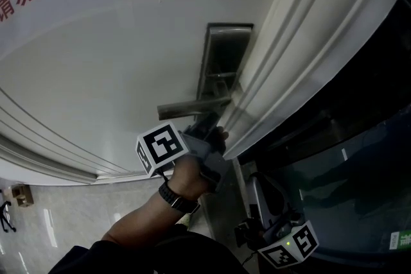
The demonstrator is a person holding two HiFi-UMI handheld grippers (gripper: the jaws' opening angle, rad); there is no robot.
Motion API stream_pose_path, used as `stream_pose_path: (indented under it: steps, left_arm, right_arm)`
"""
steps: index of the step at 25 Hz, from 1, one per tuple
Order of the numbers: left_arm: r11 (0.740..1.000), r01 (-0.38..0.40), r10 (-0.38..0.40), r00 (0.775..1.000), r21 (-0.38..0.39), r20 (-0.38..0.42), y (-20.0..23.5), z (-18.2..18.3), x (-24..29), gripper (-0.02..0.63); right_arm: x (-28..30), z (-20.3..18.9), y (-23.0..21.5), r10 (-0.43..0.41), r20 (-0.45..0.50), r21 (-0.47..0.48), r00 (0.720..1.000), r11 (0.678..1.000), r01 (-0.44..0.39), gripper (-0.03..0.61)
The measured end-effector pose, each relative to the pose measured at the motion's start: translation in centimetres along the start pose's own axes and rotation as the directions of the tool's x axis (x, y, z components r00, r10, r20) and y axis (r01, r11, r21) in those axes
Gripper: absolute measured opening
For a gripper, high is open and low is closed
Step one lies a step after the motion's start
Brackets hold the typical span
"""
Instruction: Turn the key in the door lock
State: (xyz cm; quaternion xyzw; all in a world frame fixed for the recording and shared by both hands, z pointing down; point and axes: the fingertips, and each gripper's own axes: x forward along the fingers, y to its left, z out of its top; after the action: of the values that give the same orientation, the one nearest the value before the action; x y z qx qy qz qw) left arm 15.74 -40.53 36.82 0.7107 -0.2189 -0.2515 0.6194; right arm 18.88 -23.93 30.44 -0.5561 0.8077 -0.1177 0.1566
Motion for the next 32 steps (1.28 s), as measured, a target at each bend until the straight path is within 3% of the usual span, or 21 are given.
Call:
stream_pose_path:
  steps: [6,15,25,32]
  left_arm:
    - [1.0,0.01,-0.01,1.0,-0.016,-0.018,0.1,0.2,0.2,0.008]
    - [0.997,0.044,-0.045,0.999,0.064,0.018,-0.4,-0.1,0.0,0.009]
    - [0.995,0.044,-0.042,0.999,0.089,-0.017,-0.9,-2.1,-1.7,0.009]
    - [0.981,0.064,-0.049,0.995,0.185,-0.089,-2.0,-5.2,-3.8,0.009]
  right_arm:
    - [0.3,0.0,0.0,0.0,-0.001,-0.002,1.0,1.0,0.0,0.016]
    - [-0.4,0.0,0.4,-0.012,0.0,-0.039,1.0,0.999,0.012,0.017]
    - [1.3,-0.1,4.6,0.1,-0.055,-0.098,0.994,0.99,-0.105,0.017]
    - [0.1,0.1,6.7,0.13,-0.057,-0.121,0.99,0.983,-0.136,0.015]
